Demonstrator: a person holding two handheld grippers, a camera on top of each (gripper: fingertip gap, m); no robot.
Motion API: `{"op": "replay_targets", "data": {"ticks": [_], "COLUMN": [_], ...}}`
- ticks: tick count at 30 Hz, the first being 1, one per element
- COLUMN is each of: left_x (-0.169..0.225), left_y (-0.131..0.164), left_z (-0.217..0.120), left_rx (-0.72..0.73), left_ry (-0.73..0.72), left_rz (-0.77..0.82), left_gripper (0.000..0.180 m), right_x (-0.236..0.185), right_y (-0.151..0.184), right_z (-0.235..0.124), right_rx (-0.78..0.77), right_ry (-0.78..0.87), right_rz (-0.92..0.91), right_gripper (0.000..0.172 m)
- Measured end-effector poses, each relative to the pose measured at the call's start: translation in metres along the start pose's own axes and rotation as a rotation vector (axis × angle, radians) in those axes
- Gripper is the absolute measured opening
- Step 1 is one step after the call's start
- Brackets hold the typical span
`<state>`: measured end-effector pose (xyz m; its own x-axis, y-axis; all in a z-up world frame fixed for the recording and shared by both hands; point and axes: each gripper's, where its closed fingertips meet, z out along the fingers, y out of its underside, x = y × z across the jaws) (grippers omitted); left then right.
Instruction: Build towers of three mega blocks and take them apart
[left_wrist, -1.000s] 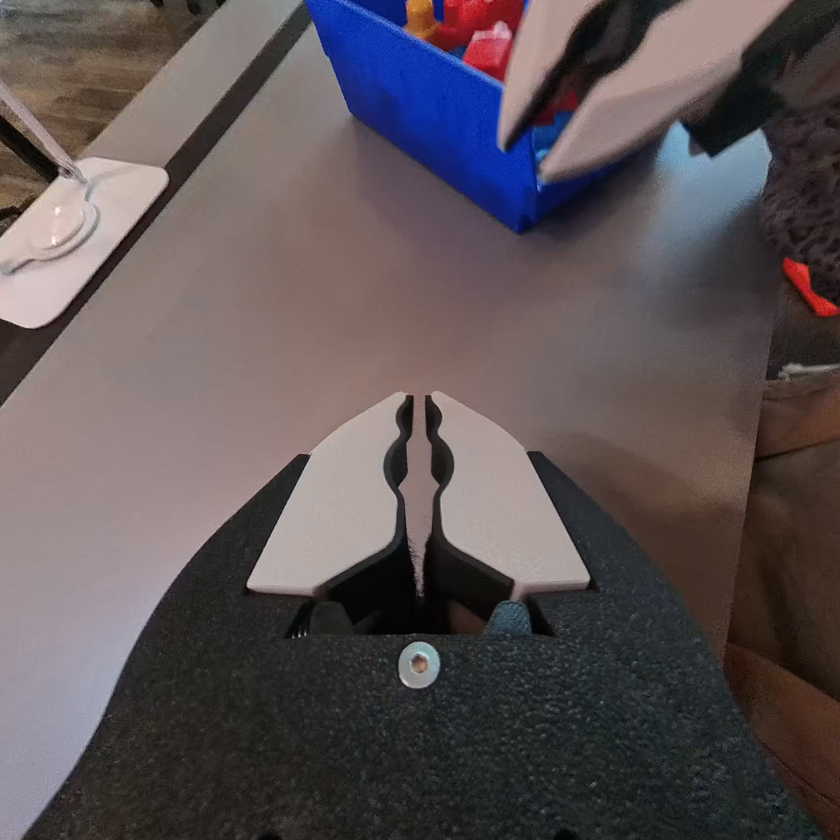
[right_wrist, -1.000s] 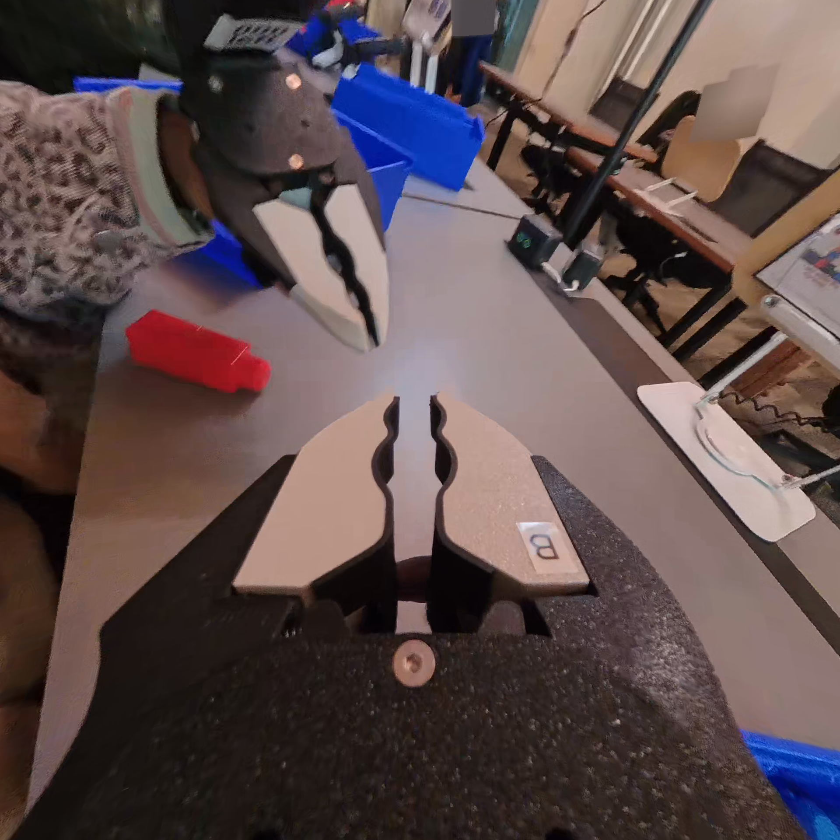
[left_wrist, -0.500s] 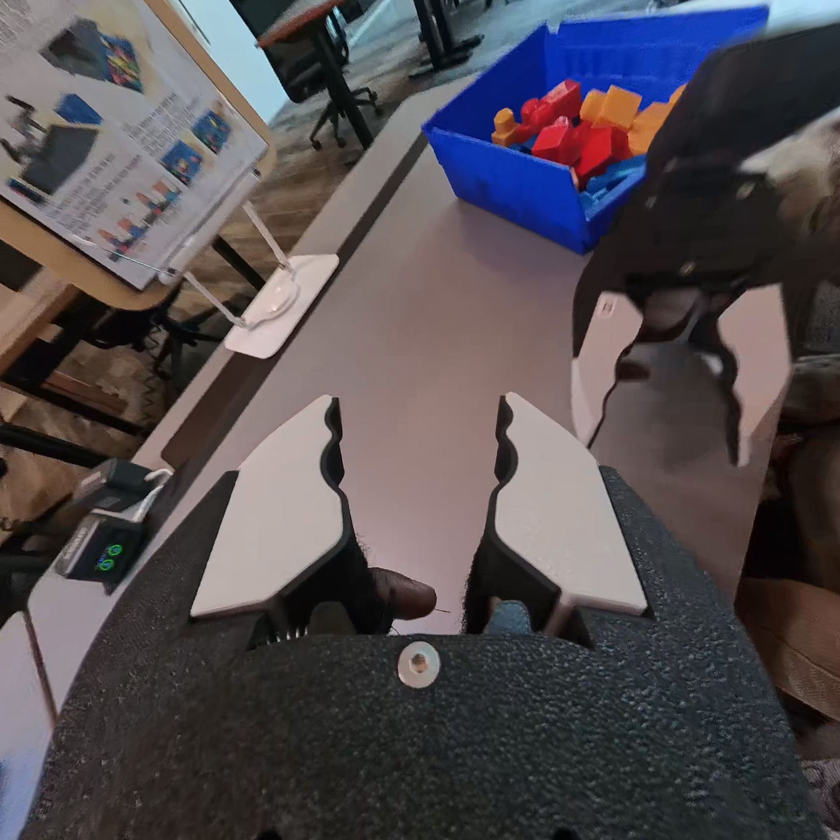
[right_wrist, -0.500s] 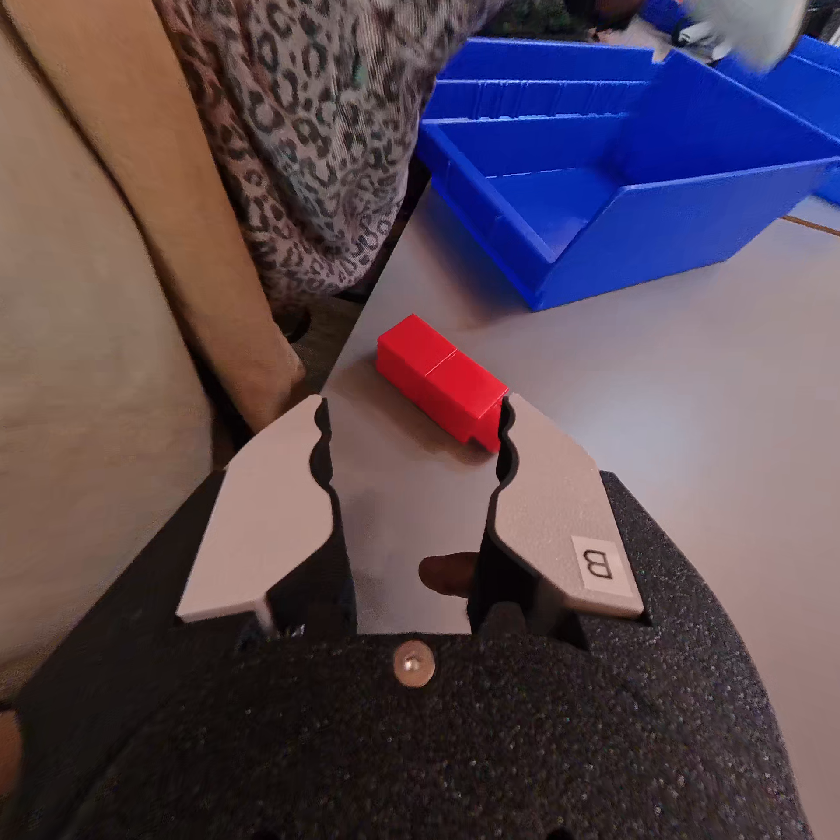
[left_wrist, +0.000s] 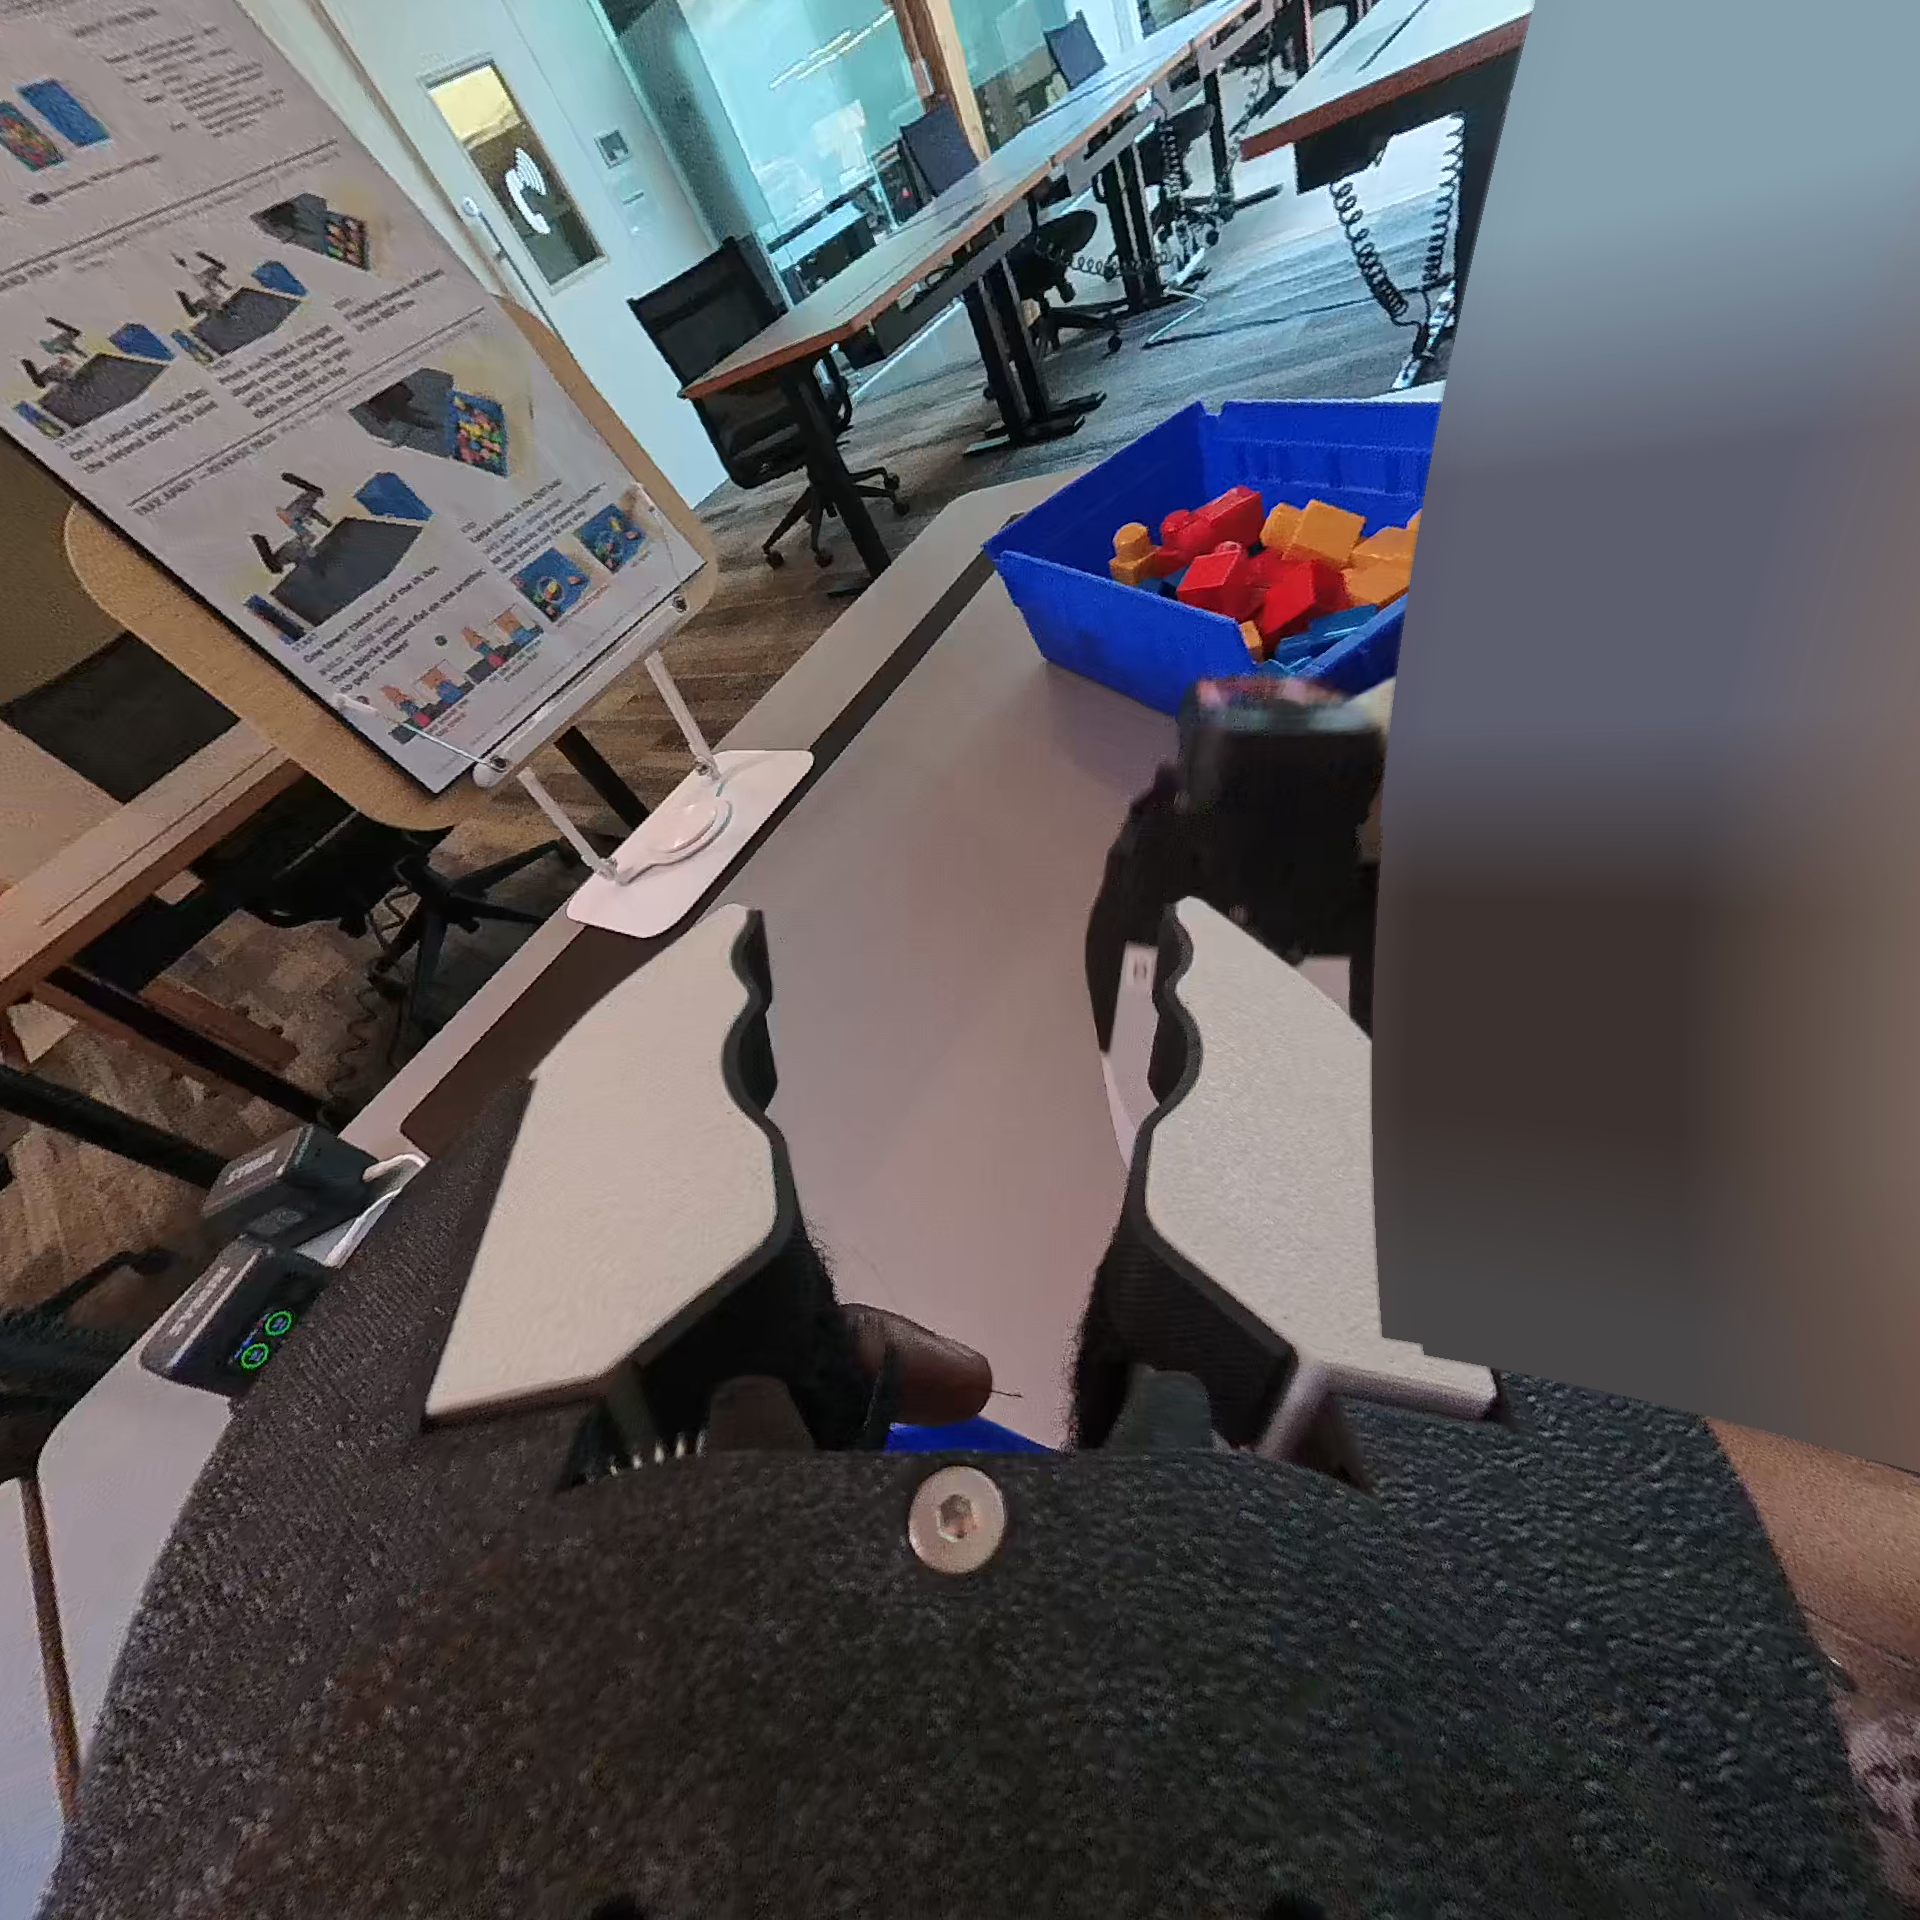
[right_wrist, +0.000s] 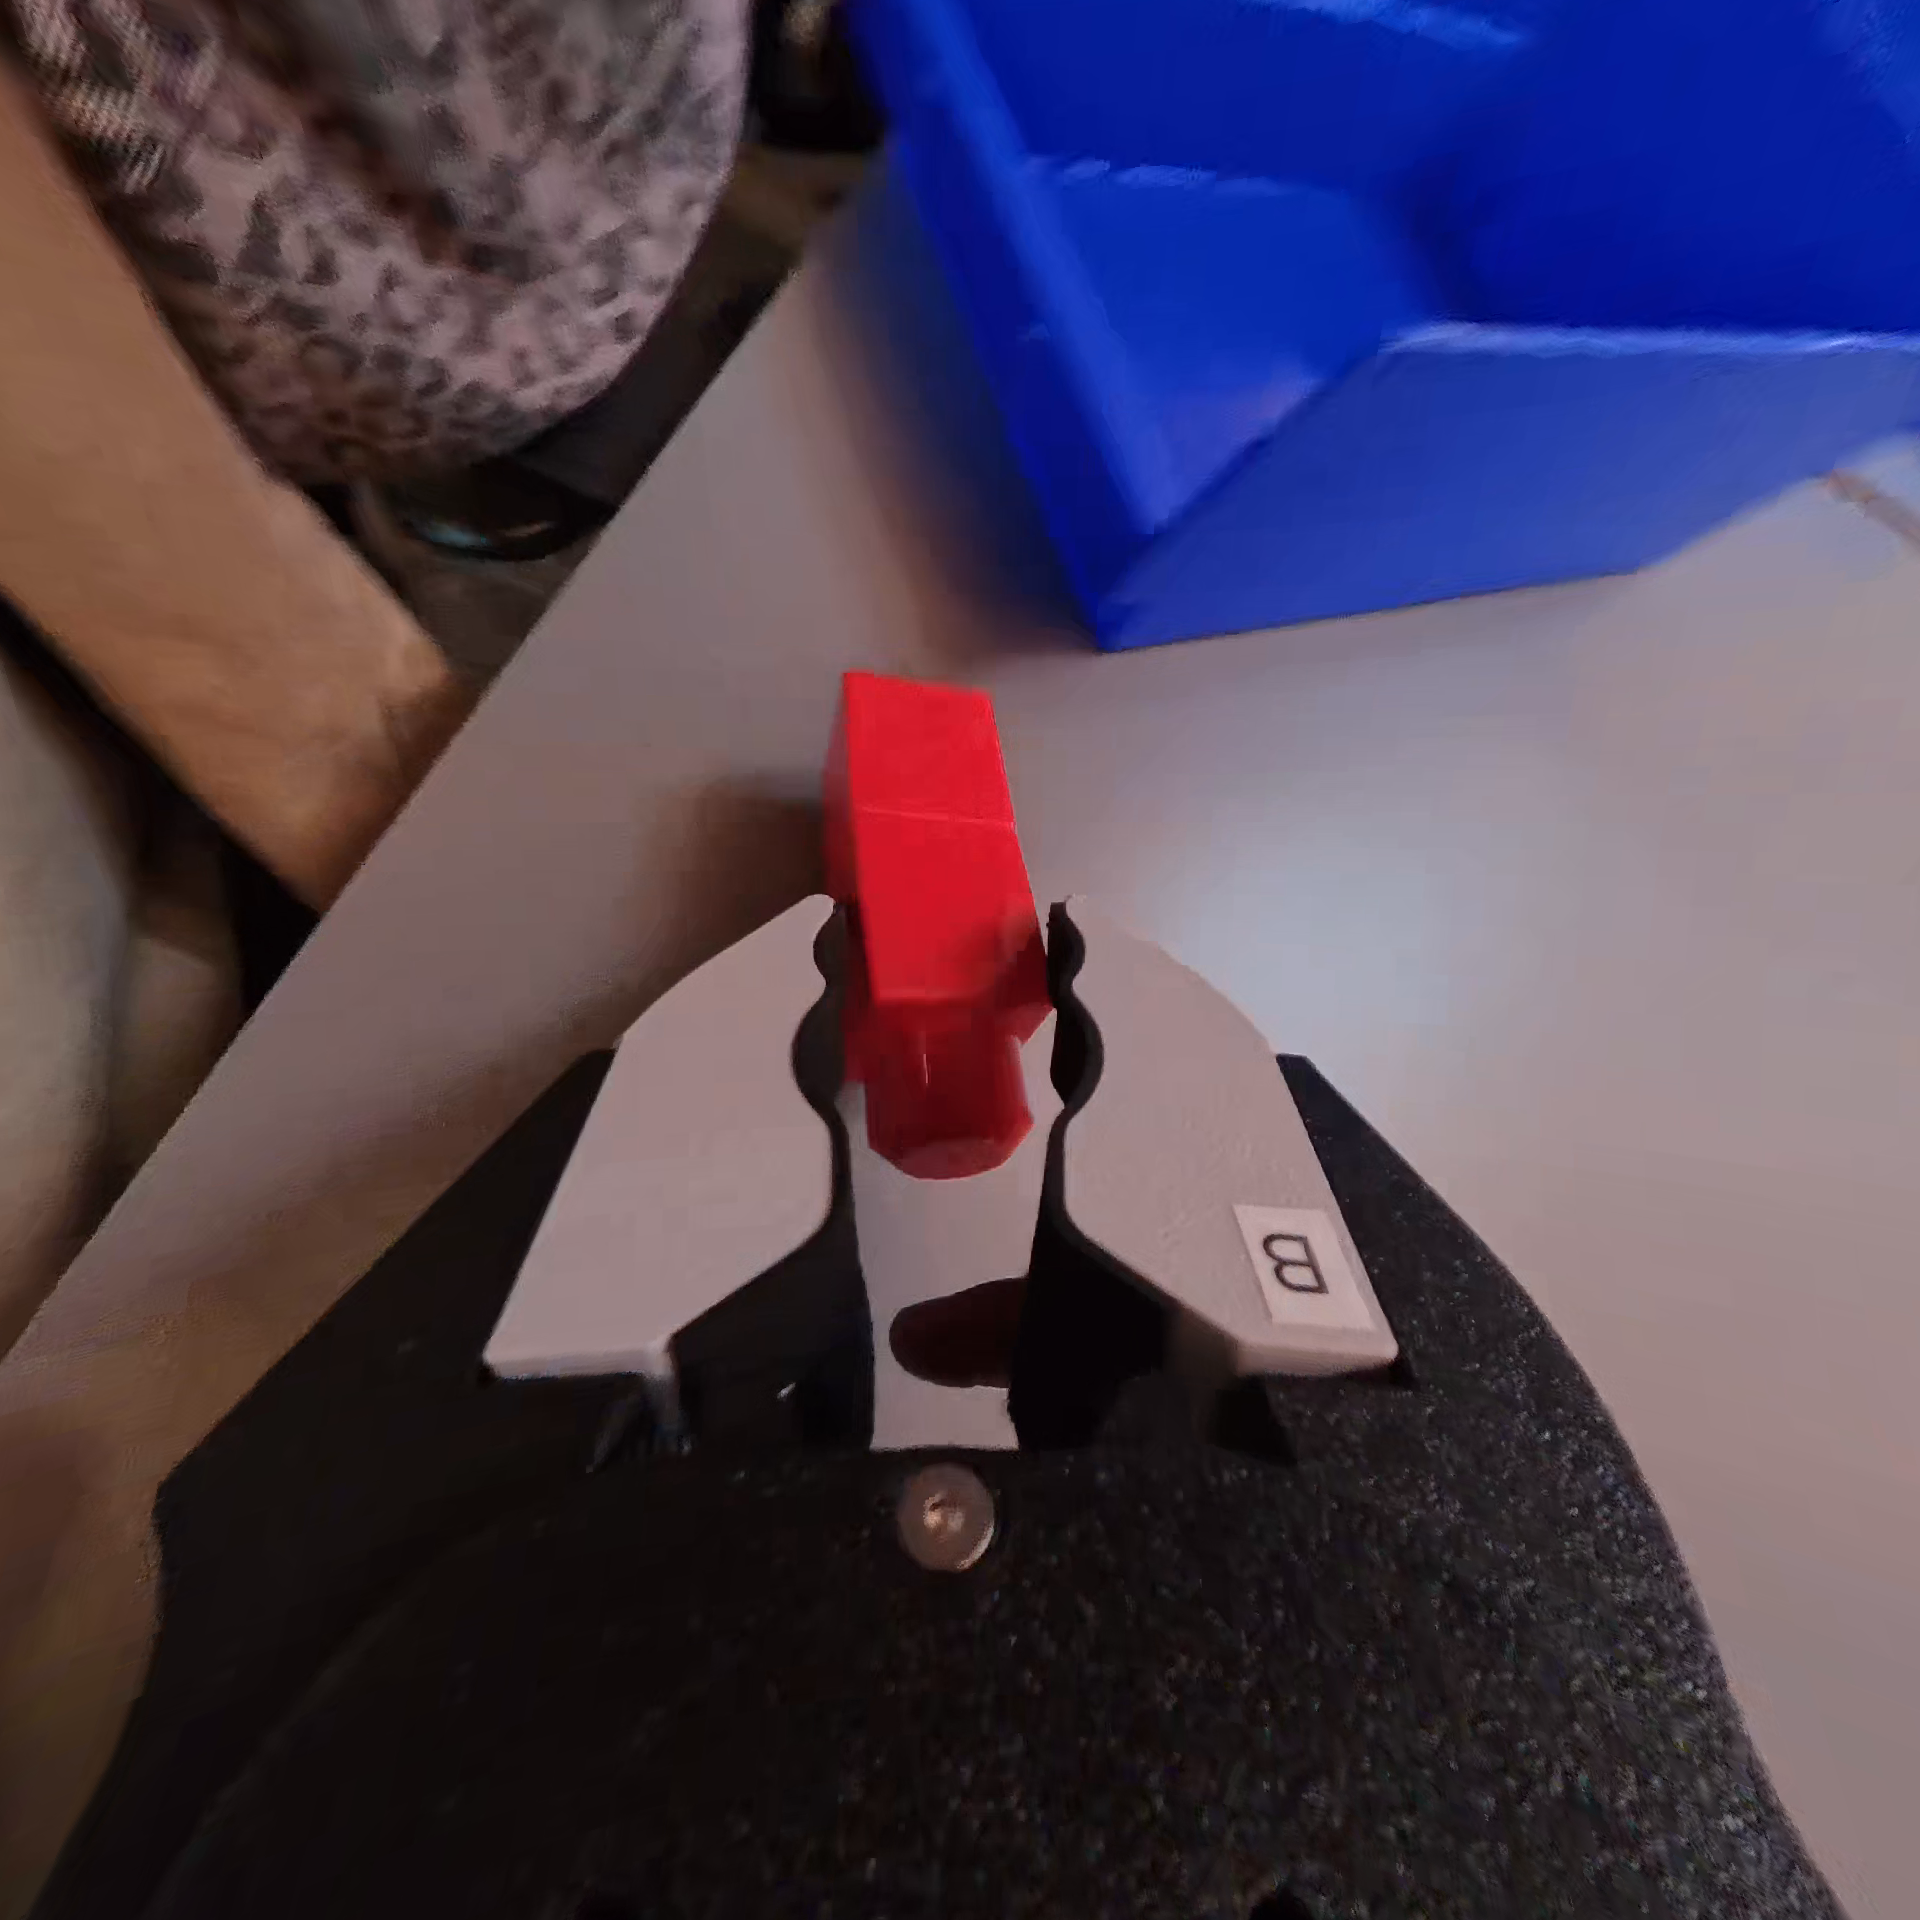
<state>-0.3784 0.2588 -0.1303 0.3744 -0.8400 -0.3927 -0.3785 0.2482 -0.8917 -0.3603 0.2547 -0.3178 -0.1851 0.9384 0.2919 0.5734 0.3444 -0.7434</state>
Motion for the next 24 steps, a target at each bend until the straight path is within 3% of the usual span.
{"op": "replay_targets", "data": {"ticks": [1,8,11,15,18,22,24], "left_x": [-0.001,0.037,0.043,0.058,0.061,0.057,0.060], "left_y": [0.002,0.038,0.026,-0.008,-0.020,-0.029,-0.031], "left_z": [0.002,0.040,0.056,0.066,0.065,0.065,0.064], "left_rx": [-0.009,-0.112,-0.033,0.165,0.246,0.316,0.321], "left_ry": [-0.002,0.246,0.285,0.408,0.460,0.434,0.435], "left_rz": [0.003,0.131,0.060,-0.105,-0.154,-0.139,-0.115], "left_gripper": [0.071,0.072,0.062,0.036,0.036,0.036,0.036], "right_x": [0.011,0.036,0.027,0.020,0.017,0.019,0.017], "right_y": [-0.006,-0.065,-0.082,-0.089,-0.094,-0.100,-0.097], "right_z": [-0.014,-0.119,-0.147,-0.160,-0.168,-0.175,-0.168], "right_rx": [0.030,0.332,0.437,0.447,0.495,0.588,0.566], "right_ry": [0.073,0.340,0.364,0.403,0.408,0.397,0.362], "right_rz": [0.012,0.073,0.031,-0.042,-0.029,0.058,0.065], "right_gripper": [0.036,0.035,0.035,0.035,0.035,0.053,0.048]}}
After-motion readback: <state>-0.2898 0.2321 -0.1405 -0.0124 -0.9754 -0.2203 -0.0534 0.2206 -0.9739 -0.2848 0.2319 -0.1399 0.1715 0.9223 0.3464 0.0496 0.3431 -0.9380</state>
